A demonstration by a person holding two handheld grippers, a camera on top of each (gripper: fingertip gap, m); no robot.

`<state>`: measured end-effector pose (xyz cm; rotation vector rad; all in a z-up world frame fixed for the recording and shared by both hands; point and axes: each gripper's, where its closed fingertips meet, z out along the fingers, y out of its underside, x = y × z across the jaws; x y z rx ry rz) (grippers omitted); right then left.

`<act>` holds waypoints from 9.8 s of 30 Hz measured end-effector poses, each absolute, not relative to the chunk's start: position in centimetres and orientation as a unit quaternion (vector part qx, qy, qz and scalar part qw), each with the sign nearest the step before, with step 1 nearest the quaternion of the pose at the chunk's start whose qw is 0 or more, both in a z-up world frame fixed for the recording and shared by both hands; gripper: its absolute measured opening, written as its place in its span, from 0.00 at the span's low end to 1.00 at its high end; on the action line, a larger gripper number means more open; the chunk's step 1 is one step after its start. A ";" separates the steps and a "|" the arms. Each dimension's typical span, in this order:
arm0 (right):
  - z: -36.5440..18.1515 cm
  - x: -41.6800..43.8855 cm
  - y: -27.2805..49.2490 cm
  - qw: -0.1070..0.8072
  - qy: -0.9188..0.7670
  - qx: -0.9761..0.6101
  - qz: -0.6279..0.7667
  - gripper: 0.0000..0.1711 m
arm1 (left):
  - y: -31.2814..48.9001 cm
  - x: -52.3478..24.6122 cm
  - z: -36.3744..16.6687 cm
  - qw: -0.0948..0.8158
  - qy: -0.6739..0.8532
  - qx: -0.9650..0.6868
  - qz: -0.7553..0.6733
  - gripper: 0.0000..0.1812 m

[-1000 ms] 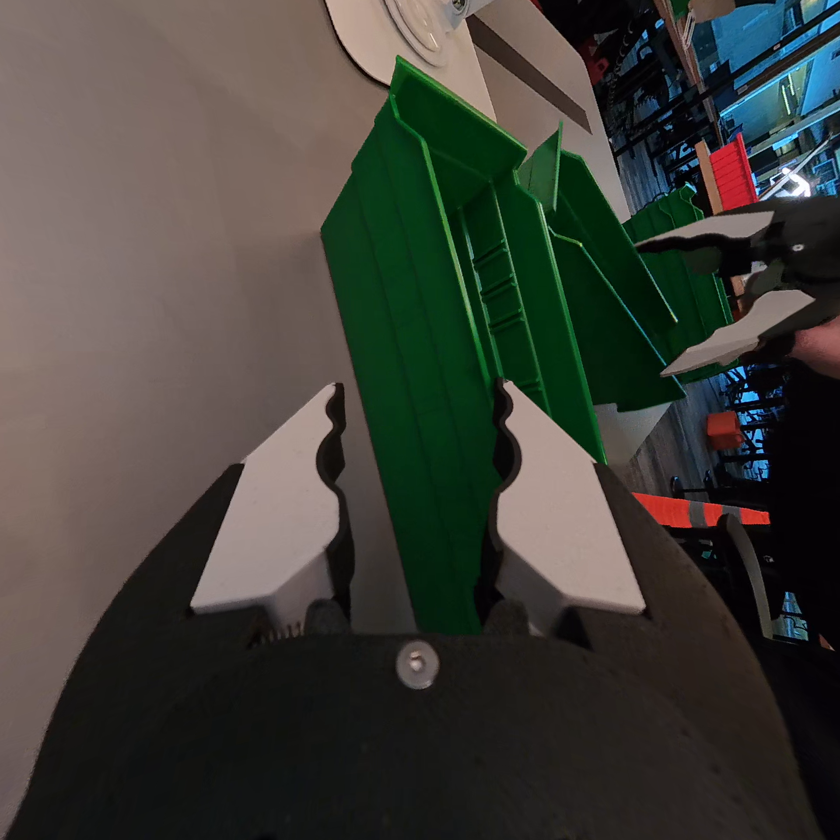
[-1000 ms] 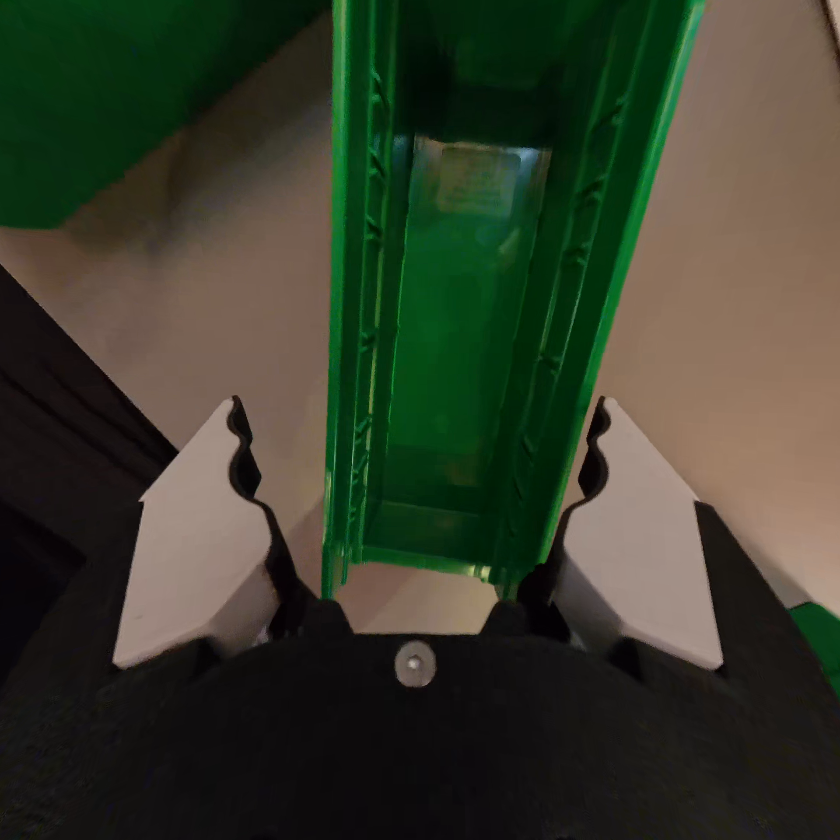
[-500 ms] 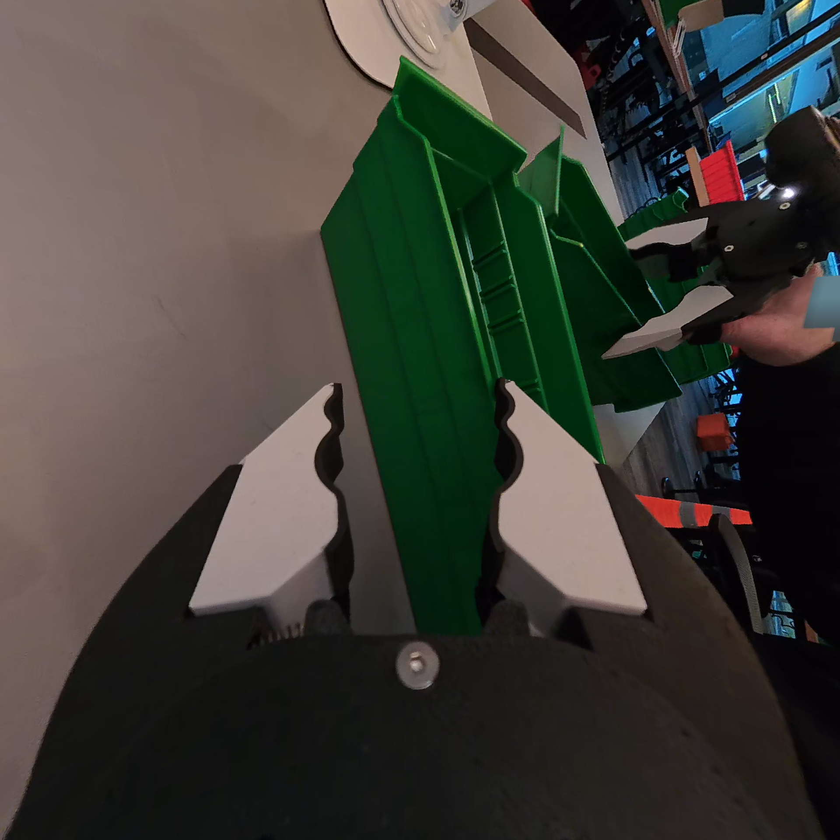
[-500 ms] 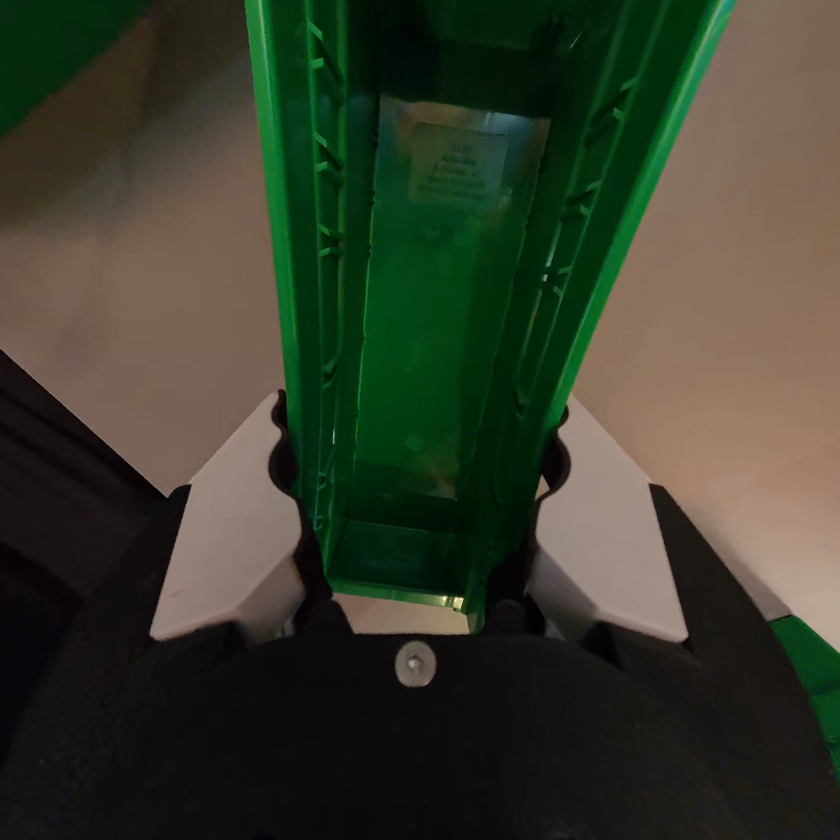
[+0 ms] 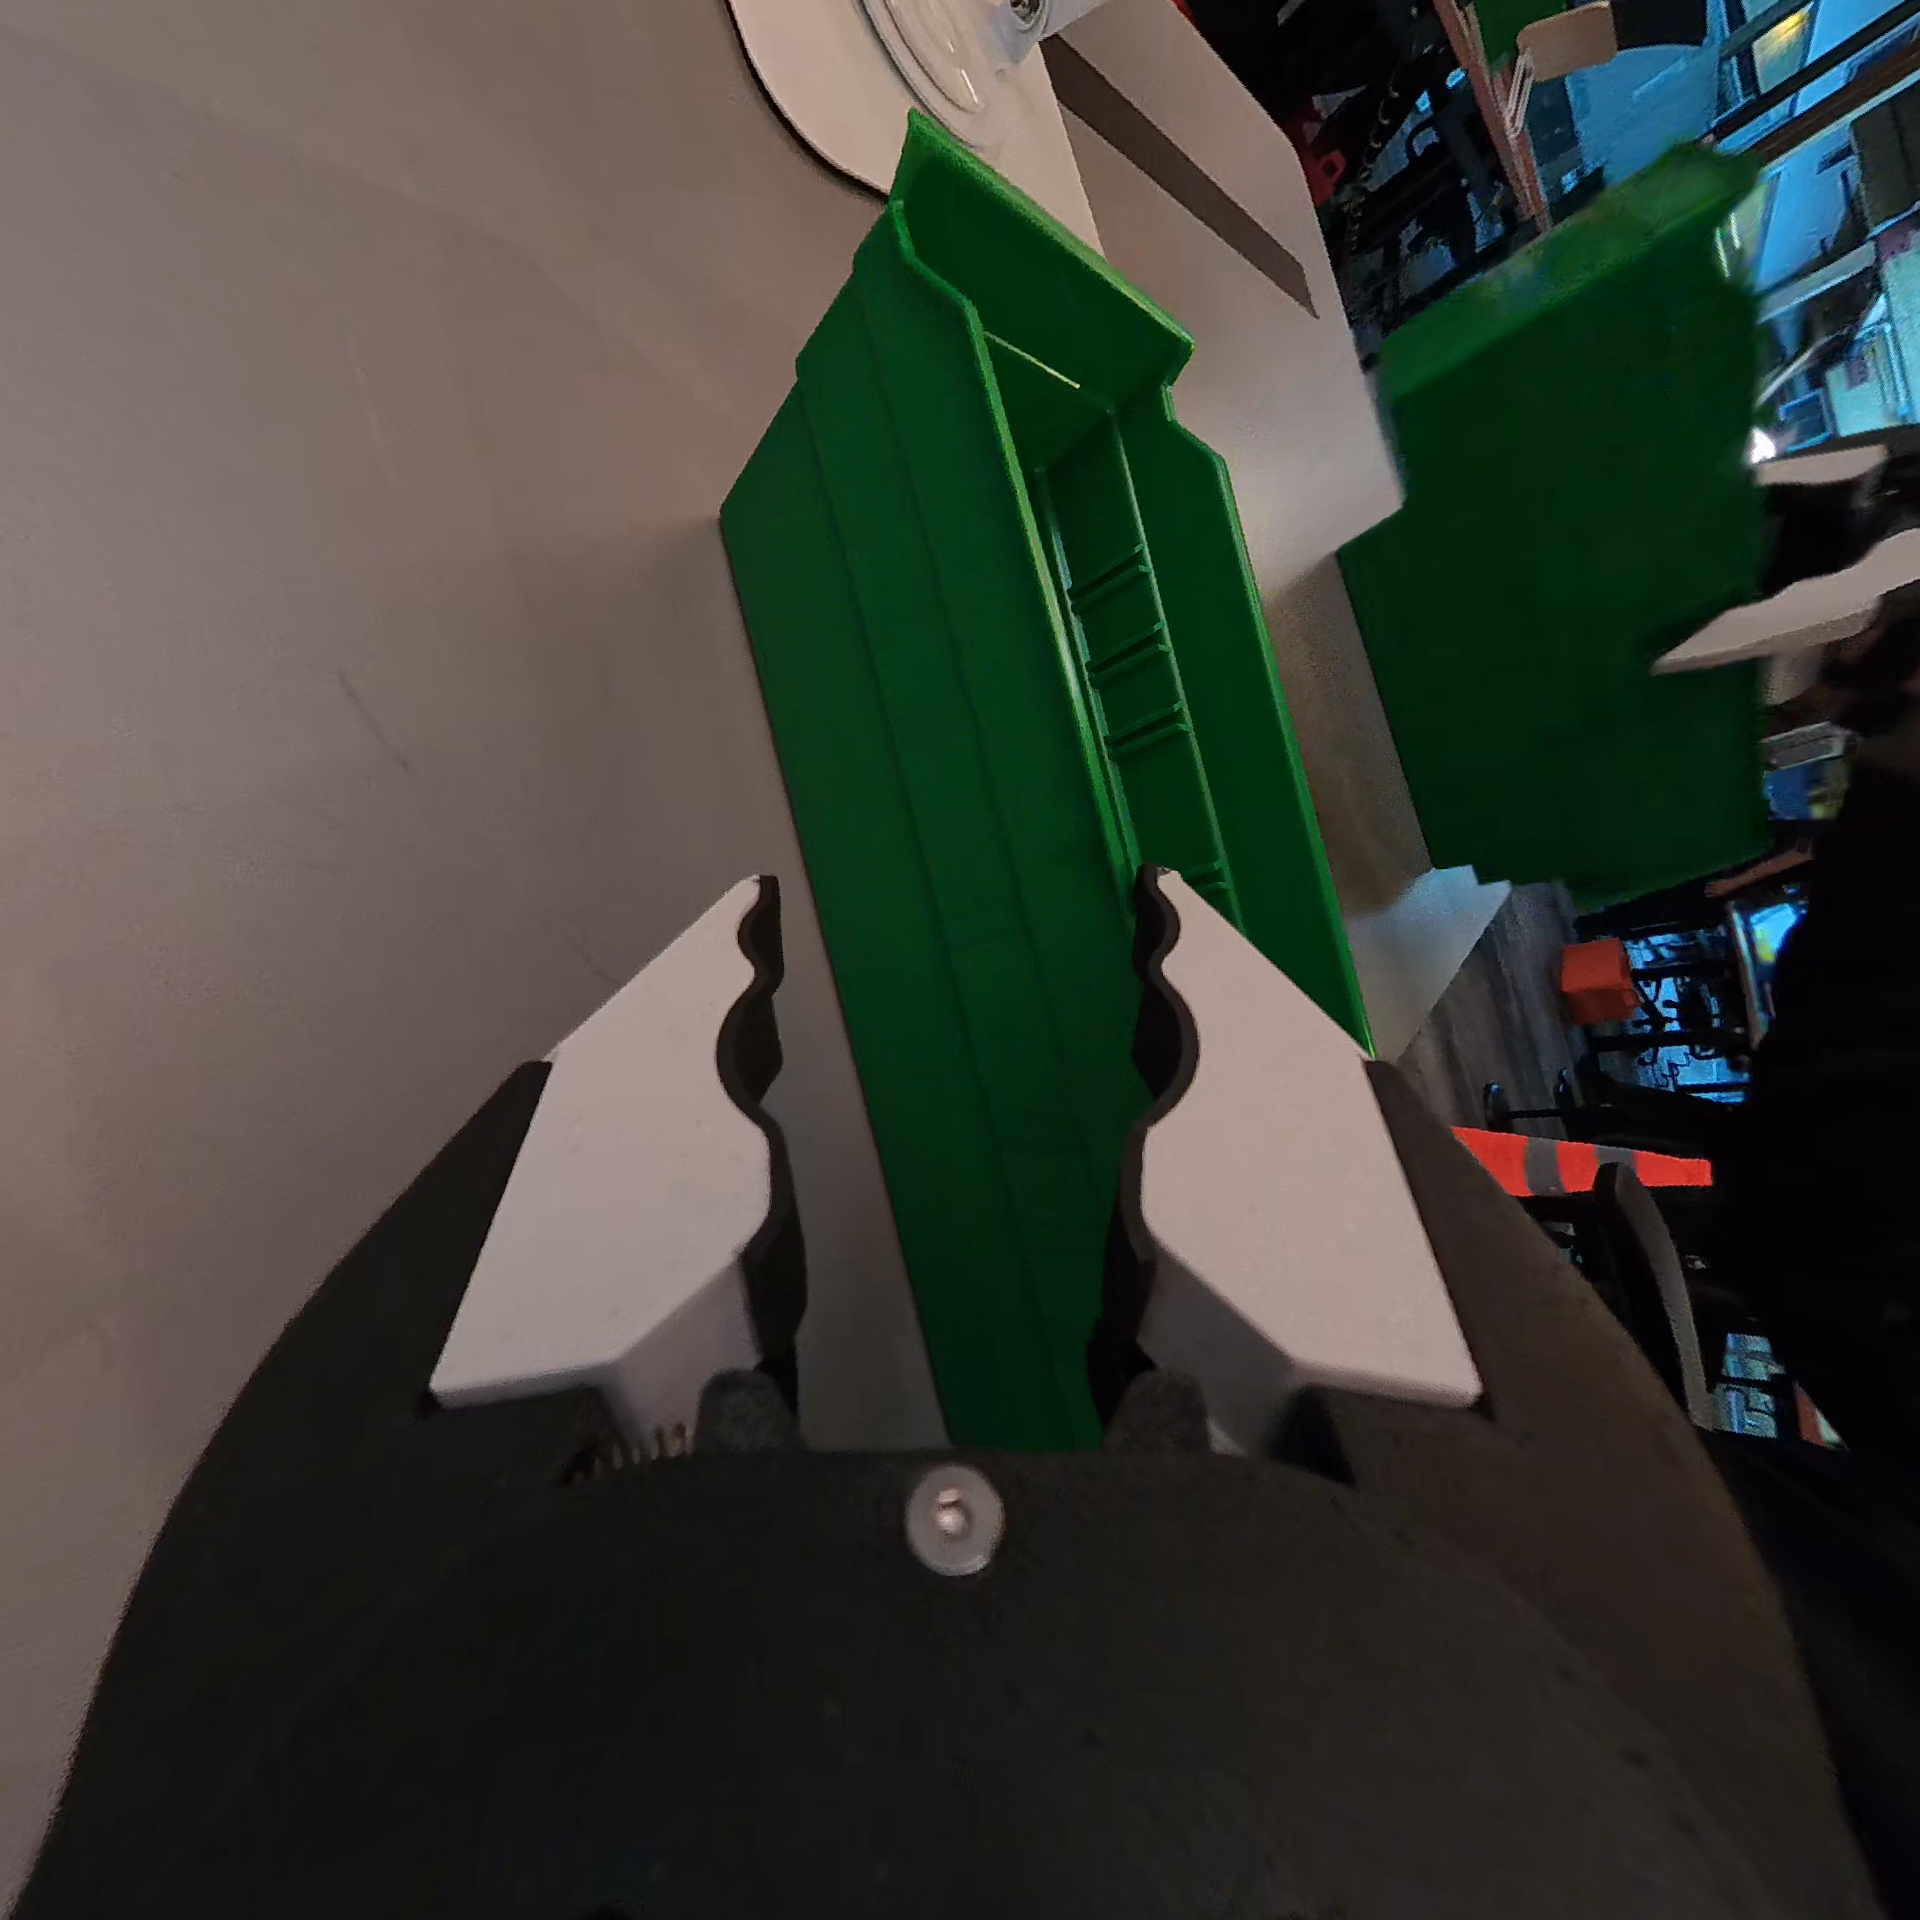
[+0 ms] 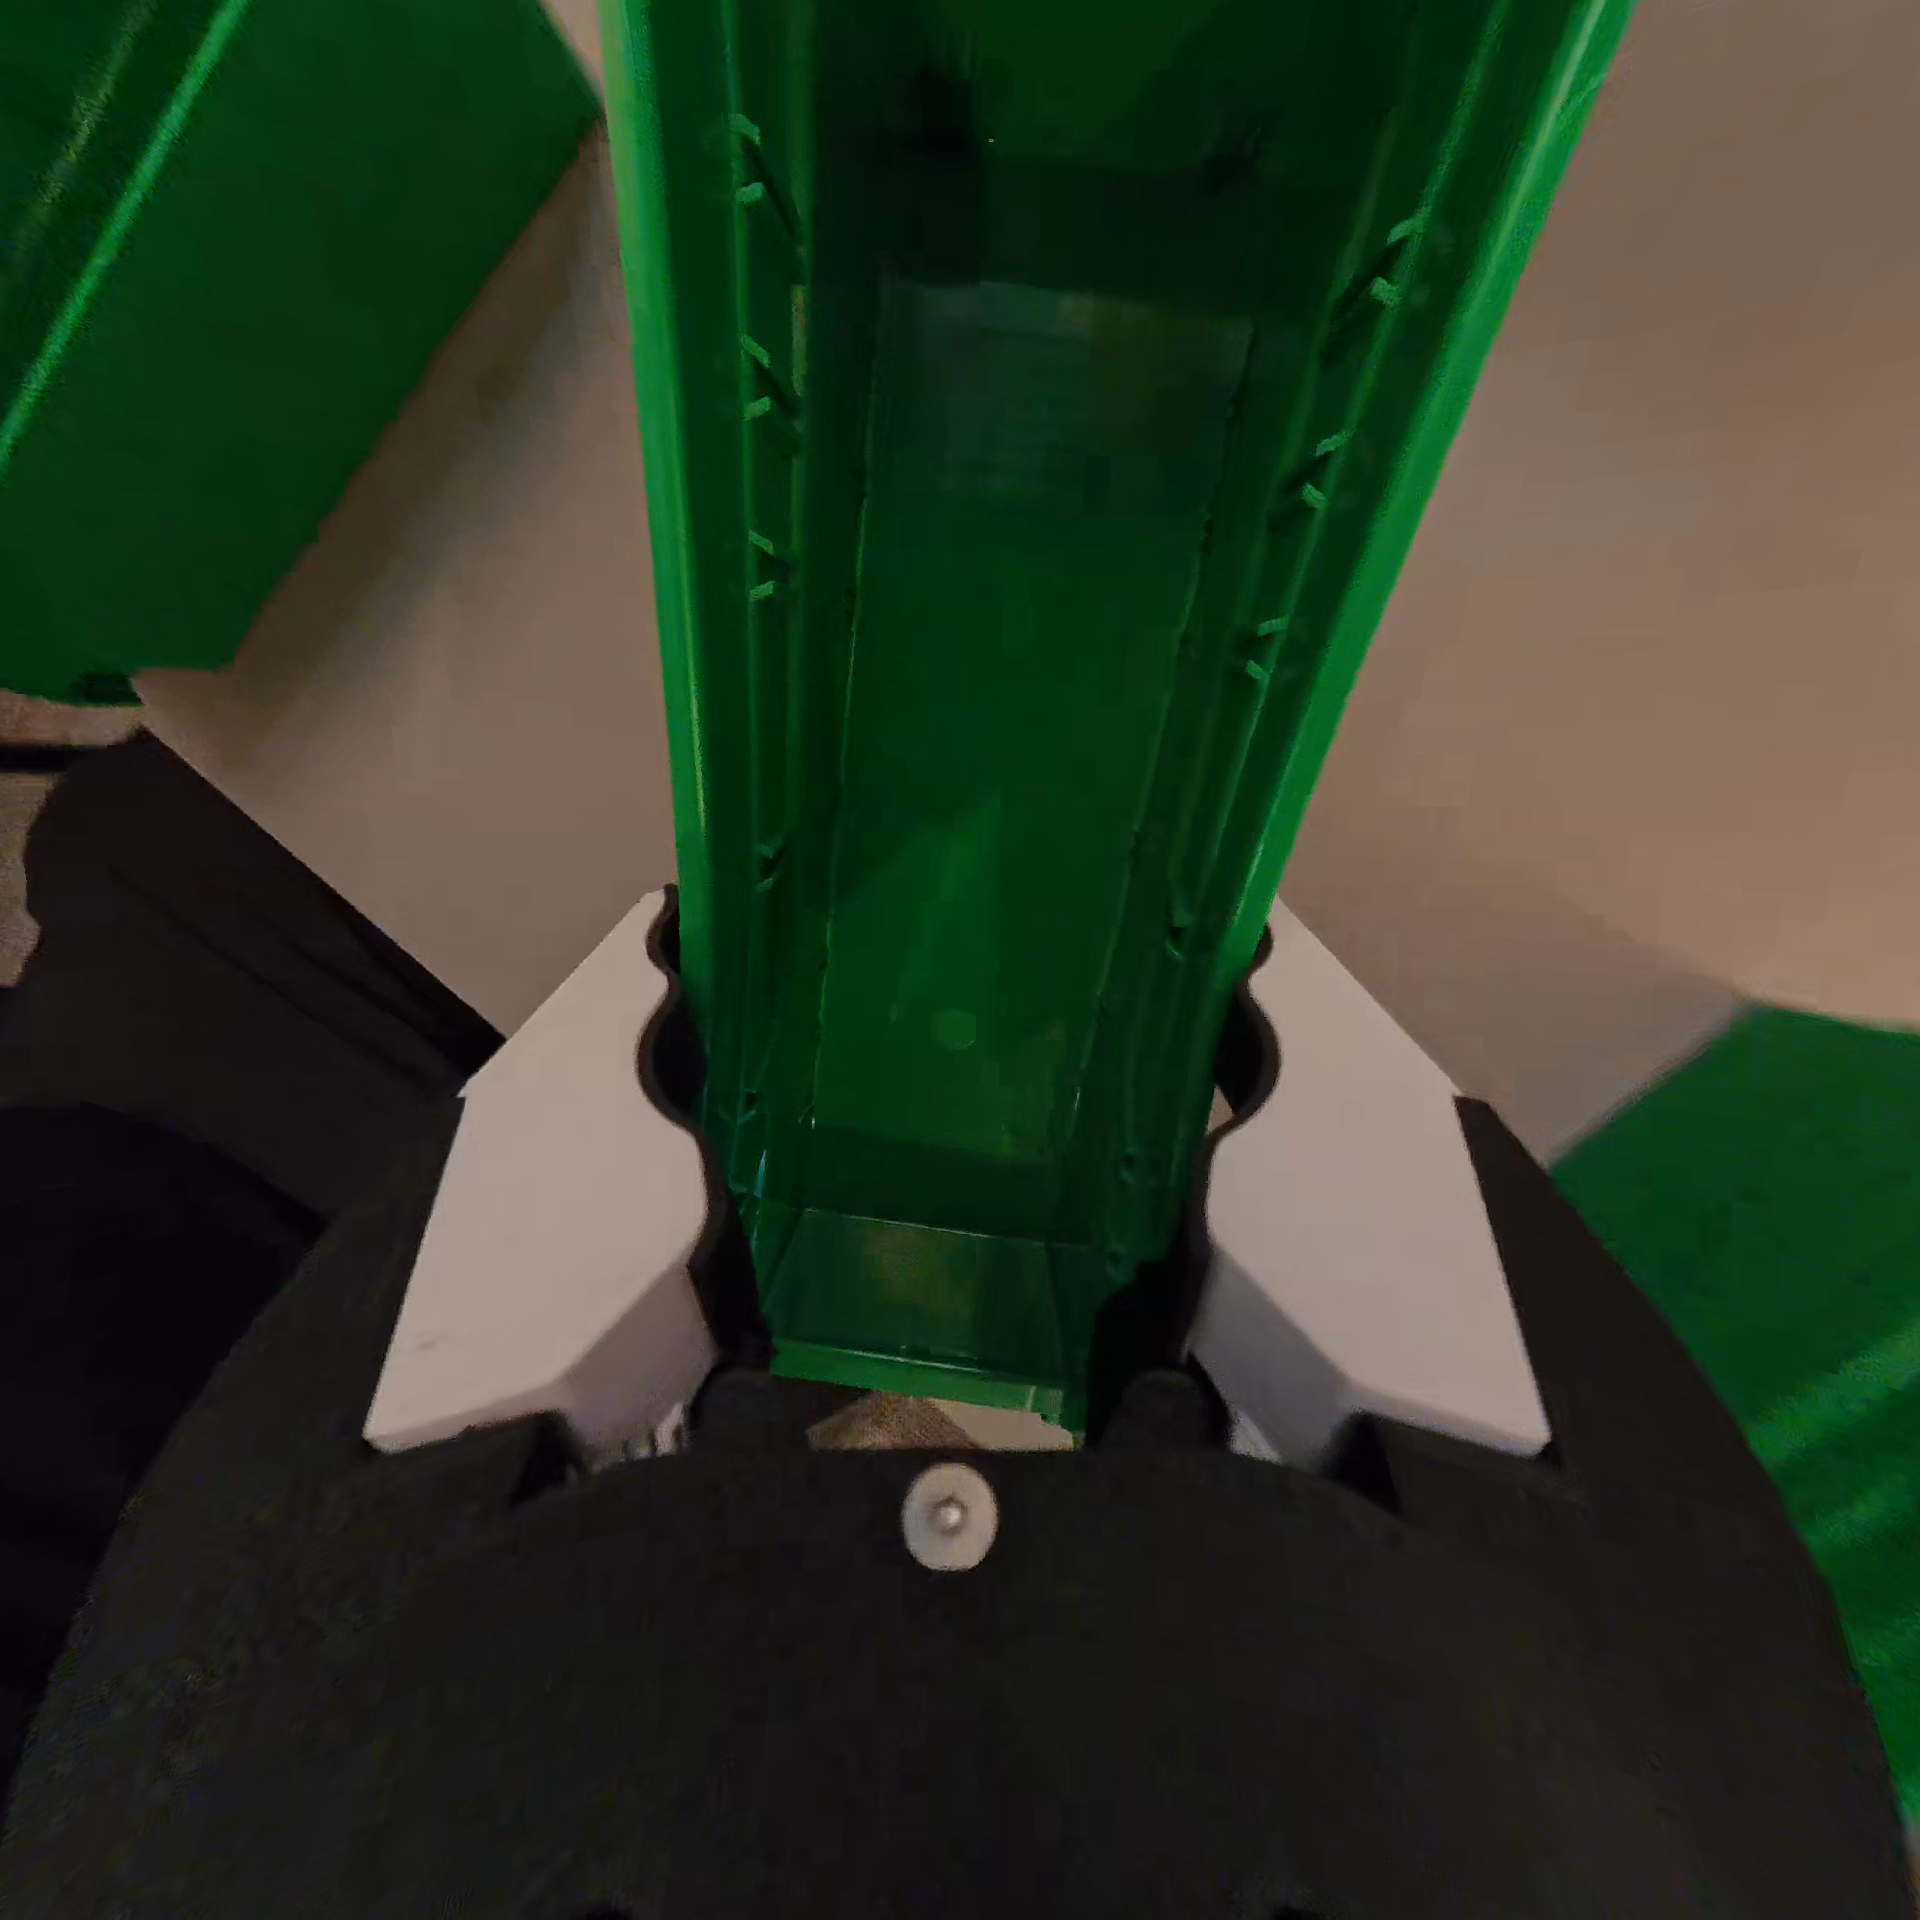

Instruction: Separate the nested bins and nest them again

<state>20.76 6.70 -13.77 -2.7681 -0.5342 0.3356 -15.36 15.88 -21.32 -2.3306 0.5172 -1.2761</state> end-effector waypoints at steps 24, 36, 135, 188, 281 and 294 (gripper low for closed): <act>-16.3 46.2 -2.4 0.107 0.087 -0.990 0.024 0.67 | 13.6 -12.0 -21.3 0.171 0.205 -0.825 -0.498 0.36; -15.6 46.4 -1.8 0.148 0.094 -0.984 0.030 0.59 | 13.2 -11.1 -21.5 0.164 0.211 -0.823 -0.502 0.38; -12.0 46.6 -1.7 0.098 -0.023 -0.995 0.017 0.67 | 2.0 5.1 -14.6 0.096 0.267 -0.624 -0.728 0.28; -22.8 9.1 5.2 0.391 -0.211 -0.846 0.295 0.42 | -3.2 6.0 -8.2 0.213 0.429 -0.501 -0.721 0.43; 5.1 -2.7 -16.8 0.469 -0.511 -0.387 0.607 0.49 | -8.0 7.4 0.3 0.353 0.418 -0.475 -0.689 0.13; 9.6 3.0 -15.3 0.537 -0.432 -0.337 0.642 0.32 | -7.4 3.9 4.6 0.399 0.394 -0.389 -0.731 0.12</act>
